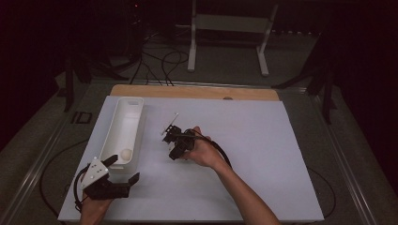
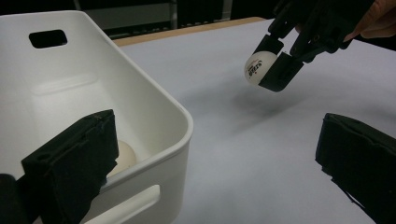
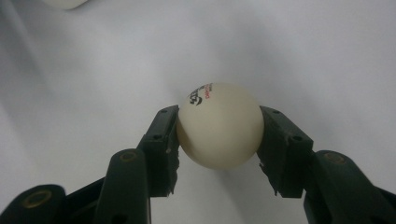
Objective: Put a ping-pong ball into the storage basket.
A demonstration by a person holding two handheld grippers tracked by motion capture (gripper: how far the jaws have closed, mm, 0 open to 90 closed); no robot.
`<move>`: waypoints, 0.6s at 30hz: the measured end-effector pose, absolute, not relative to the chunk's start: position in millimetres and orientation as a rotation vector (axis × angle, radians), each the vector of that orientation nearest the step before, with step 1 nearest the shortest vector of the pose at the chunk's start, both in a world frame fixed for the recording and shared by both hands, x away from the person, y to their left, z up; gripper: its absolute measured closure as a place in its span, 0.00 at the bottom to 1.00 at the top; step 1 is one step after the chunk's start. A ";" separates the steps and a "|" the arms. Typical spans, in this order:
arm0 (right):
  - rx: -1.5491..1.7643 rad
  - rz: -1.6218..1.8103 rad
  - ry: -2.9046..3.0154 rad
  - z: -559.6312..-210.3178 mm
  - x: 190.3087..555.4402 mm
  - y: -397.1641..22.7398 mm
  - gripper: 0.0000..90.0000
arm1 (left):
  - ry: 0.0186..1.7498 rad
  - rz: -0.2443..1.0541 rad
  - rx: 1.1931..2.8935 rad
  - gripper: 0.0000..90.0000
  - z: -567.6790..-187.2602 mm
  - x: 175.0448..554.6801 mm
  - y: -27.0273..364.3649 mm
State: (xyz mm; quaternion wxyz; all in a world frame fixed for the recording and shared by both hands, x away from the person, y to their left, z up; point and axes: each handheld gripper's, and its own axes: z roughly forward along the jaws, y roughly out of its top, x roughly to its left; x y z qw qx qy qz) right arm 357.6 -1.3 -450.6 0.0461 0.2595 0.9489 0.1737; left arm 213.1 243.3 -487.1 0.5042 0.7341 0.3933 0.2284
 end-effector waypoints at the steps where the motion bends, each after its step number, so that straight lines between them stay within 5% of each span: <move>1: 0.795 0.531 2.895 -449.9 357.6 -1.1 0.56 | 0.950 0.551 1.772 0.00 -487.1 213.1 243.2; 18: 0.781 0.545 2.881 -438.4 359.3 3.7 0.56 | 0.950 0.551 1.772 0.00 -487.2 213.1 243.2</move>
